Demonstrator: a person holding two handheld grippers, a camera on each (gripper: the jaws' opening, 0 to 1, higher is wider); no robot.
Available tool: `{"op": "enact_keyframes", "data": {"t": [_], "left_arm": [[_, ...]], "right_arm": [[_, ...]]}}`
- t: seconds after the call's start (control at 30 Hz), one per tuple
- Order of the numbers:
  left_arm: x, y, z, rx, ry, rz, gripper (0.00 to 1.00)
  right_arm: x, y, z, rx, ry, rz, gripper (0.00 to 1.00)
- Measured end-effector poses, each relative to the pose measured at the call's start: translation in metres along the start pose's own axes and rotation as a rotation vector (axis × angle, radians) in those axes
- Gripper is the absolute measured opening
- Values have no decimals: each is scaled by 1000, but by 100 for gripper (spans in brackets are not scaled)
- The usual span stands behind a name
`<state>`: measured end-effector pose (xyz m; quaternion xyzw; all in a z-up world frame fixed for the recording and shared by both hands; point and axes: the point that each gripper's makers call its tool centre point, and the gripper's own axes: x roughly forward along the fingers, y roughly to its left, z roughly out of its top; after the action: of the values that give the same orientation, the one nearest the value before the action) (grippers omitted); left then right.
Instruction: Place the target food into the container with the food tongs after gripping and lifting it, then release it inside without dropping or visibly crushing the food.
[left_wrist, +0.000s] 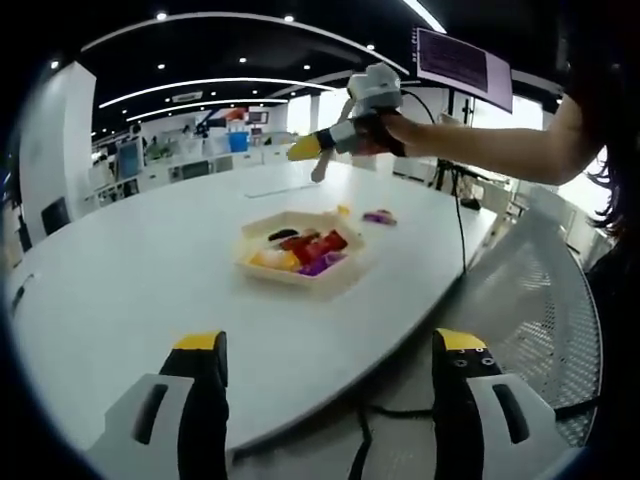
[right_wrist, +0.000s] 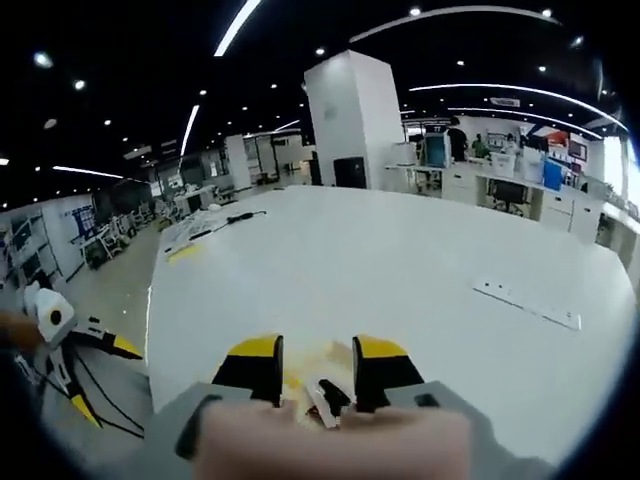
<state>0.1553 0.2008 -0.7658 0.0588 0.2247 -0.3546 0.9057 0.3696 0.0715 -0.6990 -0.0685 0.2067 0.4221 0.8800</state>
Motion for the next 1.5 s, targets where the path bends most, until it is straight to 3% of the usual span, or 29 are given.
{"op": "enact_keyframes", "data": {"t": [0.3, 0.6, 0.83, 1.17, 1.5], "left_arm": [[0, 0, -1, -3, 5, -4, 81], [0, 0, -3, -9, 19, -5, 81], [1, 1, -5, -12, 33, 0, 80], [1, 1, -6, -12, 35, 2, 80], [1, 1, -6, -12, 35, 3, 80]], "right_arm": [[-25, -24, -21, 9, -28, -19, 23], [-44, -68, -40, 58, -60, -122, 23], [-38, -96, -53, 67, -19, -134, 25], [-26, -117, -66, 73, 15, -129, 27], [-9, -120, -79, 0, 69, -31, 27]]}}
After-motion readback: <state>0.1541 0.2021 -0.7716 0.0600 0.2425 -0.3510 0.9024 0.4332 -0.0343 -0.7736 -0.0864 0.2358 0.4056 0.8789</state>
